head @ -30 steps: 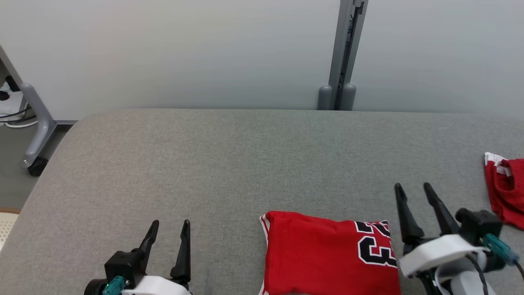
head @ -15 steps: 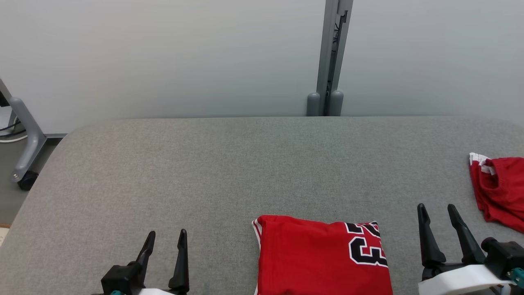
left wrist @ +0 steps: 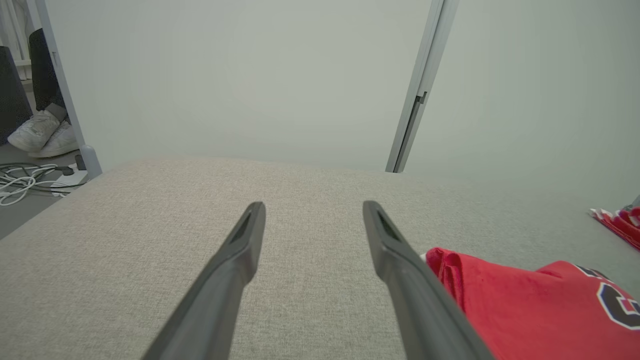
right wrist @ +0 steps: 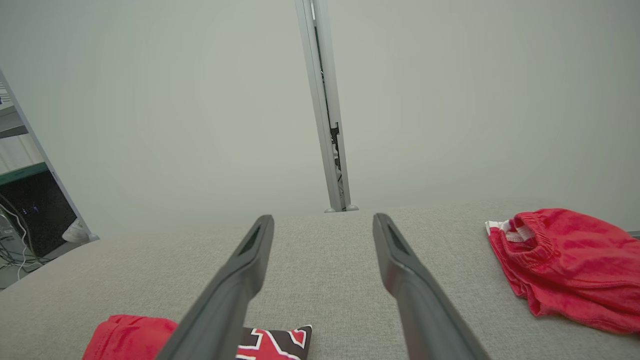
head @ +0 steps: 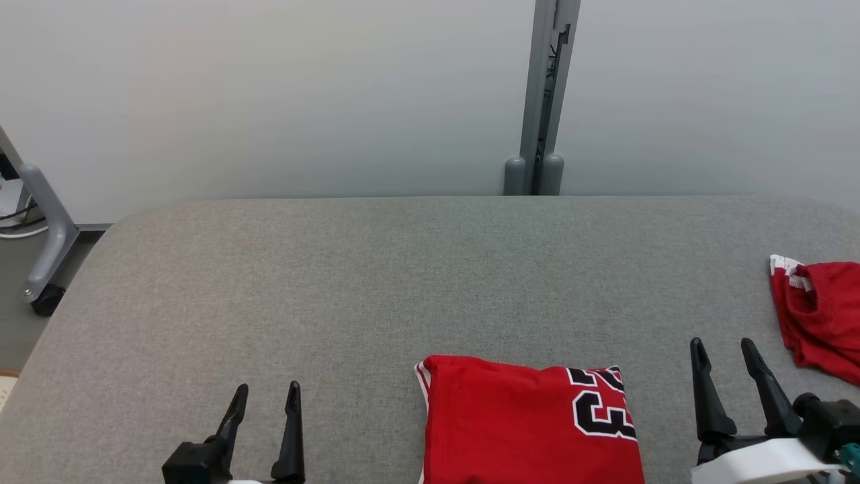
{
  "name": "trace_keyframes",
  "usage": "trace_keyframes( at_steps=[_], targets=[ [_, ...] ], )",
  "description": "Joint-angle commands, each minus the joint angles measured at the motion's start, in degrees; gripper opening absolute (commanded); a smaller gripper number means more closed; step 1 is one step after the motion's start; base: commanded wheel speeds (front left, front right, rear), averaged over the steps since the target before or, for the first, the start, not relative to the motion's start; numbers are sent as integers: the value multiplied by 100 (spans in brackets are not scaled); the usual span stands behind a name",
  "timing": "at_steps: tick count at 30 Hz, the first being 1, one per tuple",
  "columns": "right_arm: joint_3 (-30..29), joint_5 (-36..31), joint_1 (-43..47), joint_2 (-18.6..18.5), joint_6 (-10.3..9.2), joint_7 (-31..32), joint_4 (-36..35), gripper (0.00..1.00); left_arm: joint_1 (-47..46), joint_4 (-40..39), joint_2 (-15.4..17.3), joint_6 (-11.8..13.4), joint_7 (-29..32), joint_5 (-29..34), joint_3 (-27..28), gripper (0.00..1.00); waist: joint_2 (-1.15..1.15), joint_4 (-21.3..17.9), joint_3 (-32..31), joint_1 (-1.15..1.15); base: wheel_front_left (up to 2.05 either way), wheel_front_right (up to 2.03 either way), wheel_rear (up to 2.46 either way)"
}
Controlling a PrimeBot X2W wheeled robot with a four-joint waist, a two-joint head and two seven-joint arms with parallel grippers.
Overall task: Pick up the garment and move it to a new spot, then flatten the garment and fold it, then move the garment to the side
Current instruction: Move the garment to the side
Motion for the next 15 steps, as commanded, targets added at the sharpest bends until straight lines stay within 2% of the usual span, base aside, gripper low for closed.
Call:
trace_keyframes(
  at_steps=[1, 15],
  targets=[
    [-18, -38, 30, -25, 1, -25, 0, 100, 21, 7, -3, -39, -24, 57, 40, 100, 0, 2, 0, 0, 0, 0, 0],
    [-57, -165, -23, -25, 1, -25, 206, 100, 35, 64, -142, -185, -25, 287, 260, 100, 0, 29, 19, 0, 0, 0, 0]
  ],
)
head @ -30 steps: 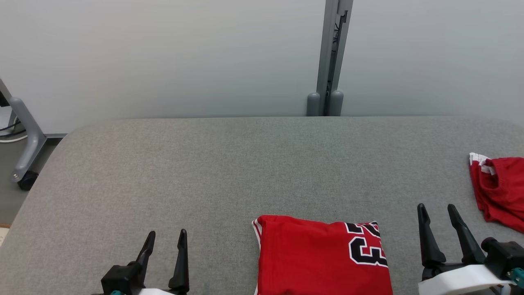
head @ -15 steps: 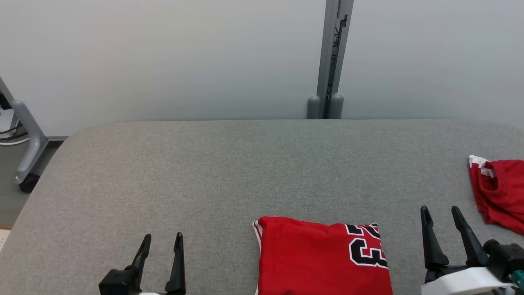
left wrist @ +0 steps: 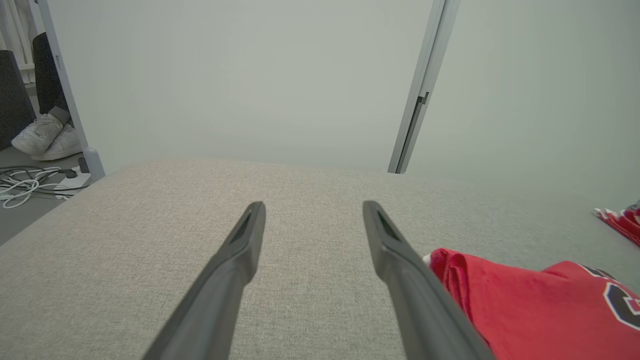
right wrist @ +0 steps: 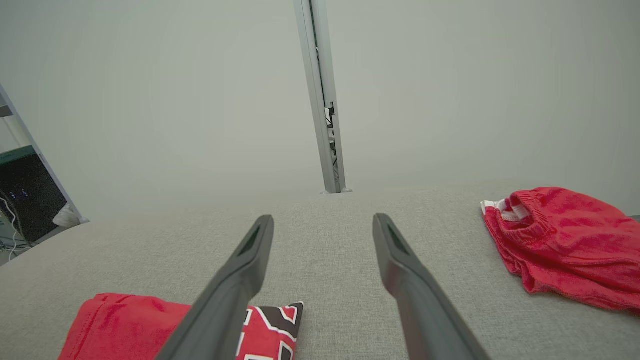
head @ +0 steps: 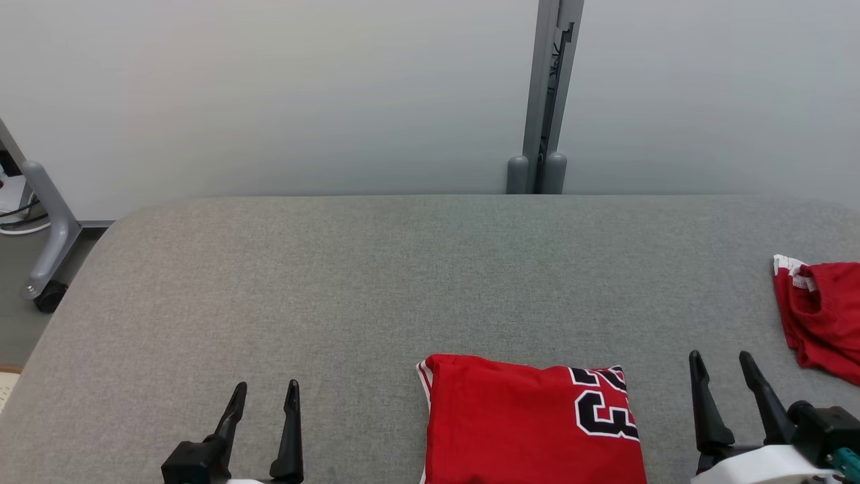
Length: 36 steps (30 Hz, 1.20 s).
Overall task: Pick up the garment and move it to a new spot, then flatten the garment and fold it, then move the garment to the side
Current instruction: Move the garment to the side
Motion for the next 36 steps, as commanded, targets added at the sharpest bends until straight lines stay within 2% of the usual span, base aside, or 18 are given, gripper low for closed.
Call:
trace_keyframes(
  at_steps=[1, 9, 14, 28, 30, 31, 32, 34, 35, 36],
  targets=[
    [-22, -20, -24, -25, 1, -14, 92, 100, 19, 6, -3, -45, -25, 33, 45, 100, 0, 7, 6, 0, 0, 0, 0],
    [111, -358, -220, -26, 1, 996, 815, 100, -45, 36, -80, -114, -25, 144, 118, 100, 0, 138, 122, 0, 0, 0, 0],
    [327, -120, -362, -86, 1, 1600, 1182, 100, -96, 85, -133, -140, -25, 186, 140, 100, 0, 274, 244, 0, 0, 0, 0],
    [911, 627, -924, -391, 1, 2227, 2147, 100, -241, 208, -187, -233, -25, 248, 191, 100, 0, 653, 538, 0, 0, 0, 0],
    [969, 733, -1000, -410, 1, 2261, 2251, 53, -252, 202, -190, -238, -25, 261, 215, 100, 0, 667, 560, 0, 0, 0, 0],
    [1007, 764, -1036, -425, 1, 2267, 2292, 45, -256, 202, -191, -245, -25, 265, 225, 100, 0, 671, 568, 0, 0, 0, 0],
    [1047, 794, -1076, -441, 1, 2258, 2339, 42, -255, 201, -193, -238, -25, 273, 238, 100, 0, 670, 573, 0, 0, 0, 0],
    [1124, 867, -1164, -474, 0, 2216, 2399, 18, -263, 199, -198, -237, -25, 288, 261, 100, 0, 653, 582, 0, 0, 0, 0],
    [1168, 906, -1212, -488, 0, 2209, 2424, 0, -268, 196, -200, -234, -25, 294, 272, 100, 0, 631, 584, 0, 0, 0, 0],
    [1210, 936, -1256, -511, 0, 2177, 2427, 0, -268, 190, -201, -238, -25, 306, 281, 100, 0, 602, 586, 0, 0, 0, 0]
  ],
)
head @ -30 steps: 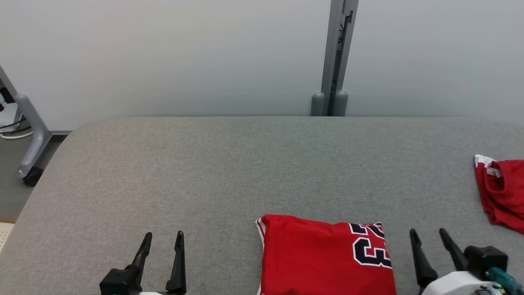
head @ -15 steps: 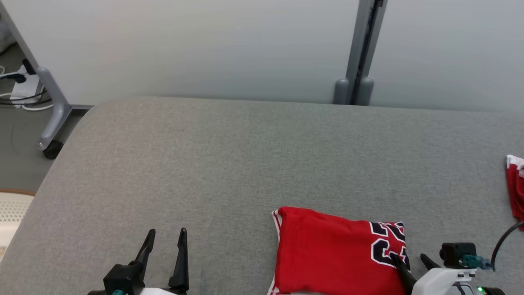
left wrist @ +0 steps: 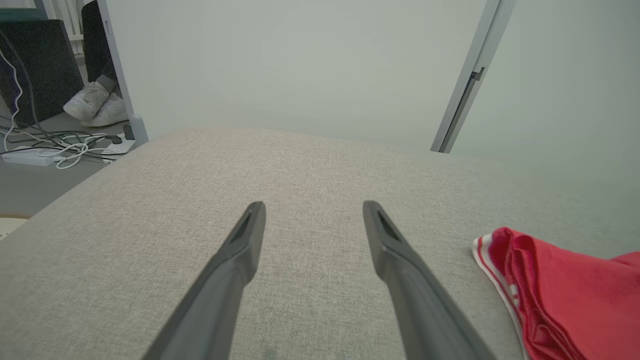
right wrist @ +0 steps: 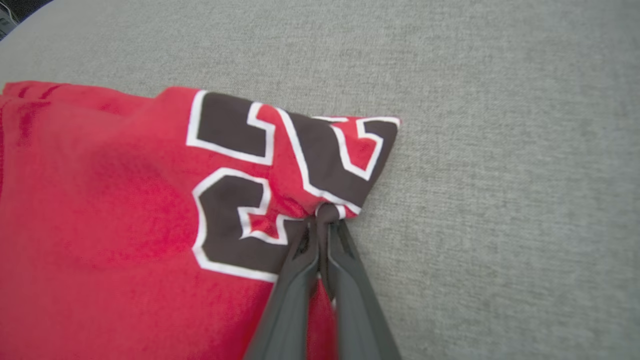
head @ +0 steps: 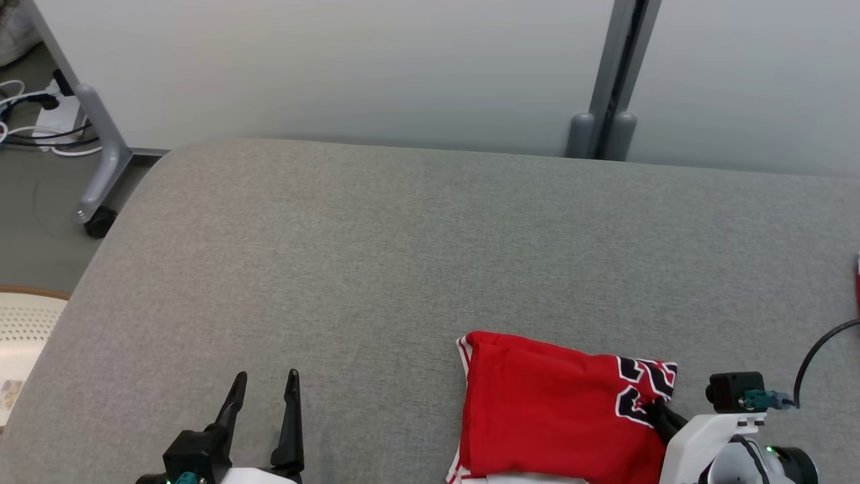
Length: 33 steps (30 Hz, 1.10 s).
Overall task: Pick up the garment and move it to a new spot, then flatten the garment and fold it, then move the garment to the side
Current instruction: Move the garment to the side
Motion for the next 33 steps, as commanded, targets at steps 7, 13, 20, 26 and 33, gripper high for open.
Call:
trace_keyframes(
  at_steps=[7, 13, 20, 26, 33],
  targets=[
    [104, 127, -332, -294, -2, -294, -25, 0, -109, -93, -13, -46, -25, 125, 52, 100, 0, -503, 39, 0, 0, 0, 0],
    [-35, 66, -564, -585, -1, -447, -126, 0, -164, -137, -60, -91, -24, 175, 41, 100, 0, -1249, 130, 0, 0, 0, 0],
    [-359, 3, -735, -729, -1, -523, -271, 0, -331, -93, -98, -161, -22, 262, -36, 100, 0, -2146, 320, 0, 0, 0, 0],
    [-459, -56, -845, -695, -1, -536, -372, 0, -491, -22, -89, -199, -18, 369, -94, 100, 0, -2622, 486, 0, 0, 0, 0],
    [-519, -124, -920, -683, -1, -556, -393, 0, -567, 108, -110, -255, -18, 418, -177, 100, 0, -2631, 448, 0, 0, 0, 0]
  ],
)
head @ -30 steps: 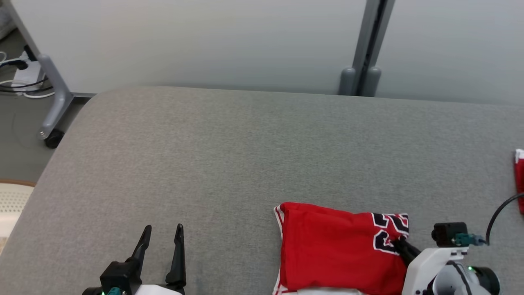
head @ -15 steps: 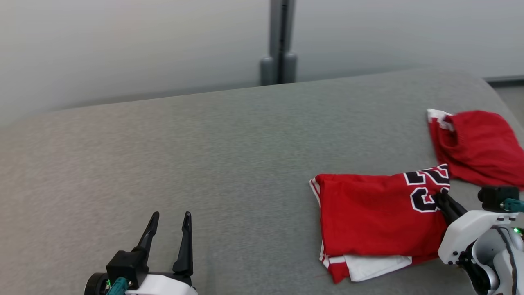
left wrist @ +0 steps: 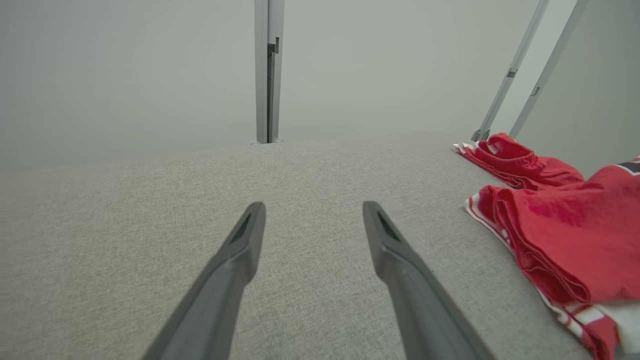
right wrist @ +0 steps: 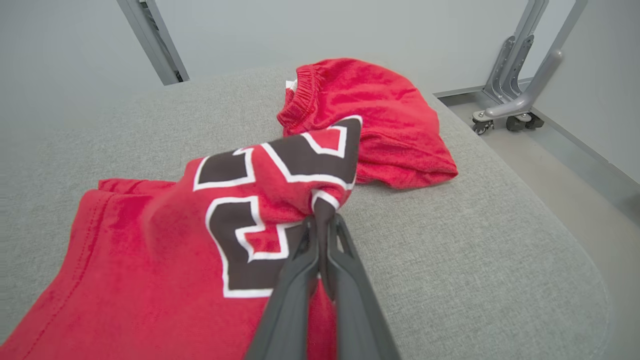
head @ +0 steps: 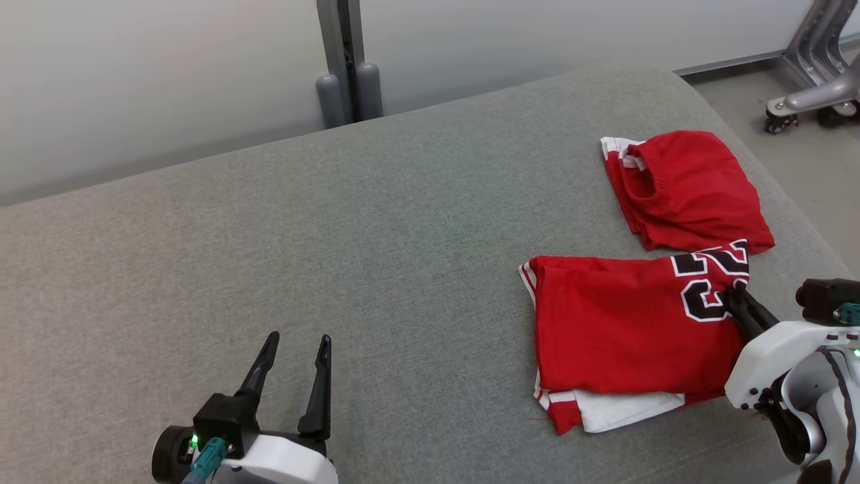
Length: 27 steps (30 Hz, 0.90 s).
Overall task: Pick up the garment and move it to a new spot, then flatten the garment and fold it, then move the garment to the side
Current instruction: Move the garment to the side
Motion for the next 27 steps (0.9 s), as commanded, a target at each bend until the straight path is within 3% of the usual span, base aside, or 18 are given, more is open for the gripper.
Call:
trace_keyframes(
  at_steps=[1, 17, 27],
  targets=[
    [-18, -34, -80, -11, -1, -42, -46, 0, -25, 23, 16, -24, -9, 46, 16, 100, 0, 59, -48, 0, 0, 0, 0],
    [-231, -336, -1079, -359, -1, 259, 120, 0, 215, 57, -50, -26, -9, 8, -12, 100, 0, 870, -396, 0, 0, 0, 0],
    [-646, -831, -1857, -1124, -1, 105, 533, 0, 75, -63, -5, -87, -9, 152, 4, 100, 0, 1308, 66, 0, 0, 0, 0]
  ],
)
